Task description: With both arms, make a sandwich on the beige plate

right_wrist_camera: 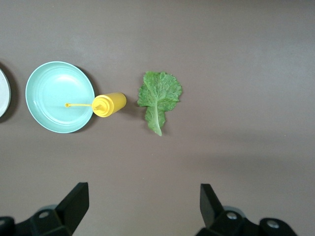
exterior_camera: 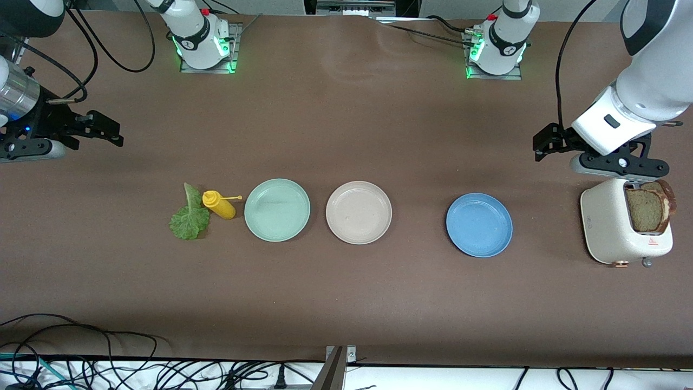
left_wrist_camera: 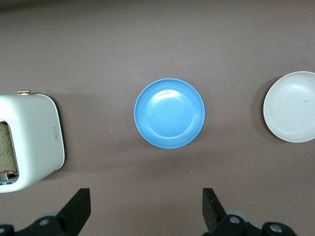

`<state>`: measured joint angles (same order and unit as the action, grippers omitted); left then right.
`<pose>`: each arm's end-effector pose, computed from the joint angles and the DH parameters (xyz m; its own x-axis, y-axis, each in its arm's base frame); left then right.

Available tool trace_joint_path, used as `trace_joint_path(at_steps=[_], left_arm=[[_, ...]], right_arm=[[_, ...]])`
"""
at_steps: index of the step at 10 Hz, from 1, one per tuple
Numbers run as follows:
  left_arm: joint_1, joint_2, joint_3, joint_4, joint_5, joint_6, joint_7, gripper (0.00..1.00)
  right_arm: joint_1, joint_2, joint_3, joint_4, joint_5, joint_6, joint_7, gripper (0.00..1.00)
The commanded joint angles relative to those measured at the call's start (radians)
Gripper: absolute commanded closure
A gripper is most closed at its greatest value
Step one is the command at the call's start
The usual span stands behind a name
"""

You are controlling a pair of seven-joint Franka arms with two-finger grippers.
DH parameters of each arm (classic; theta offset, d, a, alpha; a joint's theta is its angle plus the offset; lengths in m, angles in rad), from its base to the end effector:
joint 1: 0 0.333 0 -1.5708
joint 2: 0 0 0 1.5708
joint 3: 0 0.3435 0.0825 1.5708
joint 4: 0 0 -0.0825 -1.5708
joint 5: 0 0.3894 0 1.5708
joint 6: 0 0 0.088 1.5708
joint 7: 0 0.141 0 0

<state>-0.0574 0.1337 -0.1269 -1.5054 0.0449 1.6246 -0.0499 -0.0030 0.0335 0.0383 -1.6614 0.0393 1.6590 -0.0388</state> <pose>0.5991 -0.1006 0.5766 0.9907 -0.1355 -0.0120 -0.1358 -0.9903 -0.0286 0.5729 0.0251 0.5633 0.9969 0.0706 -0.0344 0.0691 -0.9967 -0.0416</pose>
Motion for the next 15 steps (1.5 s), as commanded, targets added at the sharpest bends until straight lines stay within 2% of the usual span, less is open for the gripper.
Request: trace_joint_path(at_steps=[1,15], left_arm=[[-0.004,-0.016,0.012,-0.024,-0.027,0.021,0.033,0.00],[-0.013,0.000,0.009,-0.006,-0.019,0.047,0.031,0.00]], right_arm=[[0.000,0.011,-0.006,0.017,0.019,-0.016,0.005,0.00],[-0.008,0.028,-0.012,0.011,0.013,-0.021,-0.007,0.00]])
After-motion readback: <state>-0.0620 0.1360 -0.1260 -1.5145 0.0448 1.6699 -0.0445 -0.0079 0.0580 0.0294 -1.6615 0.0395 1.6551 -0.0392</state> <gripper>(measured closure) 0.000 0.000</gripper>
